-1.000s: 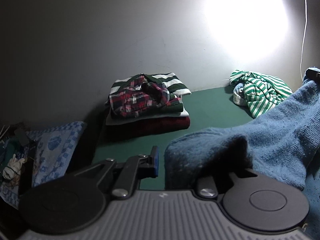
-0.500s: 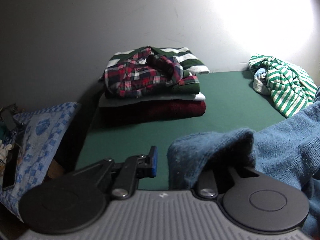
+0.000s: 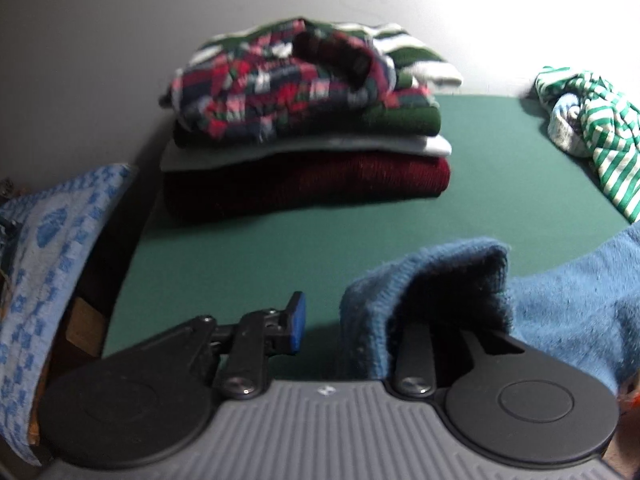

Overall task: Fold clothes
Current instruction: 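Lay the blue sweater down on the green table with both grippers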

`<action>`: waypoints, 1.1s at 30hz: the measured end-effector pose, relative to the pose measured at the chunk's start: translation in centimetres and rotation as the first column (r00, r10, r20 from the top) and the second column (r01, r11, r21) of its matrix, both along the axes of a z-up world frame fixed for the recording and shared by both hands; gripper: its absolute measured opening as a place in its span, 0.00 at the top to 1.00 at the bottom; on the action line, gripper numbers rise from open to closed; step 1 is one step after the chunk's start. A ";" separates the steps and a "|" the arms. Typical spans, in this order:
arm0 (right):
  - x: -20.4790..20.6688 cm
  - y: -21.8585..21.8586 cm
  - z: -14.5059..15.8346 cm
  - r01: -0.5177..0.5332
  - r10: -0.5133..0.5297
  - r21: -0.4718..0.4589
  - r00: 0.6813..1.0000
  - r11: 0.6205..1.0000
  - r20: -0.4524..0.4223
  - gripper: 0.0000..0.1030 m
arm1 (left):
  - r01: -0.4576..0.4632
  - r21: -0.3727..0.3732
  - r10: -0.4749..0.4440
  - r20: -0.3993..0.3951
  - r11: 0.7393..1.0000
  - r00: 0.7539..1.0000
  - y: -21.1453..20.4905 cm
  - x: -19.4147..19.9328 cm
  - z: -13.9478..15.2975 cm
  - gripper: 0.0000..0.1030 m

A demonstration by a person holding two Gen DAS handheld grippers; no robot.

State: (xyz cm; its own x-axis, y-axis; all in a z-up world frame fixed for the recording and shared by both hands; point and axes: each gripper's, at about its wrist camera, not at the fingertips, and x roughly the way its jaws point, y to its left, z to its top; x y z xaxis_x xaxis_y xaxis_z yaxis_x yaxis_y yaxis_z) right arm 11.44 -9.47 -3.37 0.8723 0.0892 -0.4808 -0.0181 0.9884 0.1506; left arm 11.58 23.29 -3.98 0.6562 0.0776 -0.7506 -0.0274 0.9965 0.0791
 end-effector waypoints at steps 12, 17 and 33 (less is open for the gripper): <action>2.1 -0.8 -1.3 -0.109 0.100 -0.068 0.988 0.992 -0.113 0.64 | 0.156 0.036 -0.154 -0.053 0.987 0.987 1.4 2.6 -0.4 0.36; -0.7 -2.8 1.6 -0.149 0.145 -0.038 0.986 0.988 -0.077 0.62 | 0.215 0.056 -0.213 -0.041 0.975 0.976 2.7 0.6 1.7 0.31; -8.3 1.1 0.9 -0.230 0.258 0.156 0.947 0.960 -0.193 0.58 | -0.017 -0.257 -0.018 -0.132 0.966 0.991 2.3 -11.9 1.2 0.14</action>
